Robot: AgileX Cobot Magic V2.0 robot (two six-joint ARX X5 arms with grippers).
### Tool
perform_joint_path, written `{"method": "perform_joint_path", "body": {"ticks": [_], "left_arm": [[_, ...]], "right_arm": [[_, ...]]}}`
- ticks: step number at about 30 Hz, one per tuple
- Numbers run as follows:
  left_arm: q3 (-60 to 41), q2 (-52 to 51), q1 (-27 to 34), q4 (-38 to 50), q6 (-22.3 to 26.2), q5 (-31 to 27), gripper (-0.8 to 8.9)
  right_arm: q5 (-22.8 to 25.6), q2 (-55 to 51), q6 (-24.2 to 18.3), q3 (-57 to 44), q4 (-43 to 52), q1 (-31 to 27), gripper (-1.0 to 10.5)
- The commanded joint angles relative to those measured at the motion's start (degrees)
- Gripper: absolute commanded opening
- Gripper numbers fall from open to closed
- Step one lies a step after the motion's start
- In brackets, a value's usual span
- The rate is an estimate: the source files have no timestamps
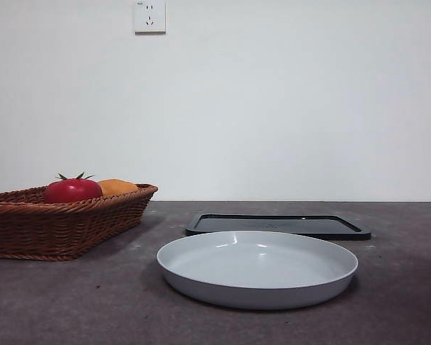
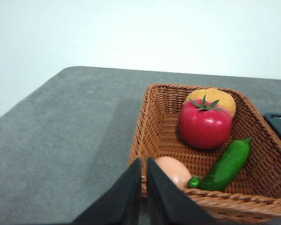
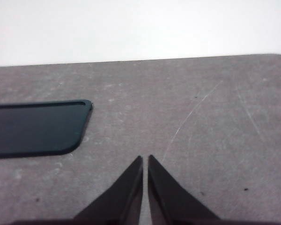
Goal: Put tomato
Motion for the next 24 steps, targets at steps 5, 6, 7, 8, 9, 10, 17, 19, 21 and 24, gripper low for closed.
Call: {"method": "perform_joint_path", "body": {"ticks": [5, 6, 7, 8, 9, 10, 17, 19, 21, 24], "left_arm": [[4.87, 3.08, -0.07, 0.48, -6.32, -0.07, 0.16], [5.81, 4.15, -0.20, 0.50, -6.84, -0.04, 0.16], [6.82, 5.27, -0.31, 0.48, -6.93, -0.04, 0.16], [7.76, 6.45, -0.39, 0.50, -6.91, -0.04, 0.16], [9.03, 7.98, -0.48, 0.50, -6.93, -0.04, 0.16], [10.38, 9.57, -0.61, 0.48, -6.91, 0.00, 0.16], [22.40, 23.85, -1.73, -1.62, -6.86, 2.67, 0.16], [26.86, 29.07, -2.03, -2.23, -6.86, 6.16, 0.16], [30.71, 33.51, -2.43, -3.30, -6.86, 9.05, 0.16], [36.89, 40.70, -3.39, -5.73, -6.88, 13.81, 0.16]], "right_arm": [[-1.51, 3.80, 6.80, 7.43, 0.42, 0.94, 0.1], [-2.16, 5.60, 6.82, 9.14, 0.15, 1.25, 0.1], [-2.84, 7.48, 6.82, 10.71, 0.00, 1.55, 0.1], [-3.30, 9.25, 6.82, 12.13, -0.24, 1.86, 0.1], [-3.96, 11.10, 6.78, 13.64, -0.46, 2.19, 0.1], [-4.81, 13.31, 6.78, 15.30, -0.66, 2.58, 0.1], [-13.60, 29.22, 6.64, 26.73, -2.82, 5.84, 0.1], [-15.58, 33.62, 6.49, 30.14, -4.22, 6.86, 0.1], [-16.87, 37.20, 6.25, 33.07, -5.11, 7.80, 0.1], [-18.95, 42.40, 6.03, 38.16, -7.23, 9.40, 0.1]]}}
